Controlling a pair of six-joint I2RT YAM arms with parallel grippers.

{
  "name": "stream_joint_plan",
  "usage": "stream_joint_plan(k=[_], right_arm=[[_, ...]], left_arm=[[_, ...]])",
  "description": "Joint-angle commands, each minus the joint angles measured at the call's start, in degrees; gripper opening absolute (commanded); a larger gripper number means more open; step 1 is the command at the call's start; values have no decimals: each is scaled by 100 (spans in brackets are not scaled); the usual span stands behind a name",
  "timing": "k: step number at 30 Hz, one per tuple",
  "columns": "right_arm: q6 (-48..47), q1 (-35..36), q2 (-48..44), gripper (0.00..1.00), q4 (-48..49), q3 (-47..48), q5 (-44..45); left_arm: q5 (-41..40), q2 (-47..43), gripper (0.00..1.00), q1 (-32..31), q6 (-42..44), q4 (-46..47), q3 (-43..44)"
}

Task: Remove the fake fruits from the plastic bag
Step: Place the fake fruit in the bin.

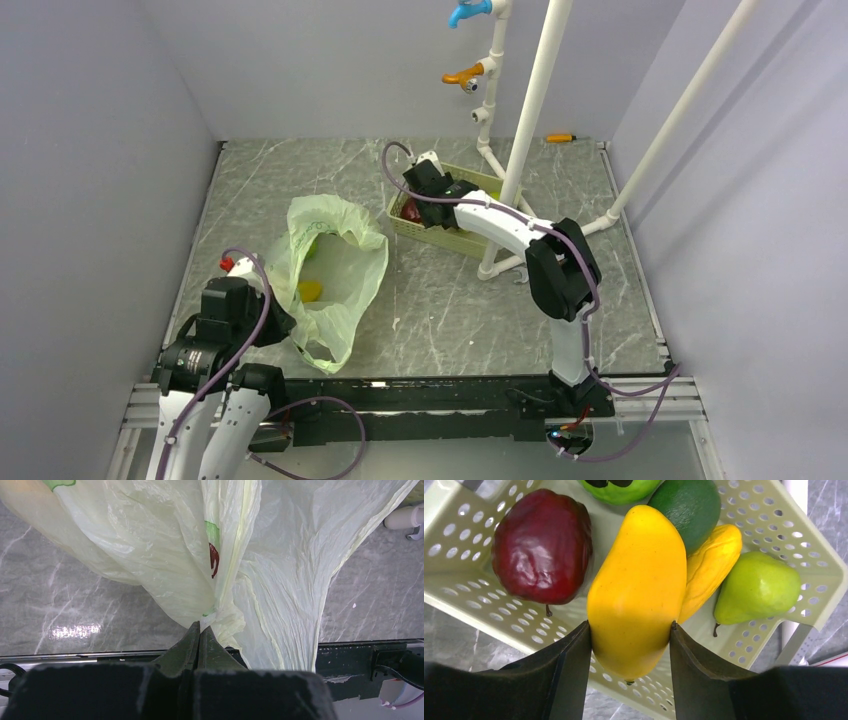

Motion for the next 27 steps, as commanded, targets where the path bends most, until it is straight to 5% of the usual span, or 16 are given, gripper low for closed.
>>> stream_joint_plan(k=[1,8,15,21,27], right_arm=[[-13,-107,180,2,-79,228,-231],[58,-107,132,27,8,61,-805],[-80,-100,-16,66,-128,192,-597],[-176,138,-450,79,-65,230,-651],[-318,799,-1122,80,124,232,-497]], left_arm=[[-11,32,0,0,17,86,6],[-13,71,0,-3,8,72,15],[0,117,0,5,28,86,5],[10,98,0,6,26,82,6],[30,83,0,1,36,95,6]])
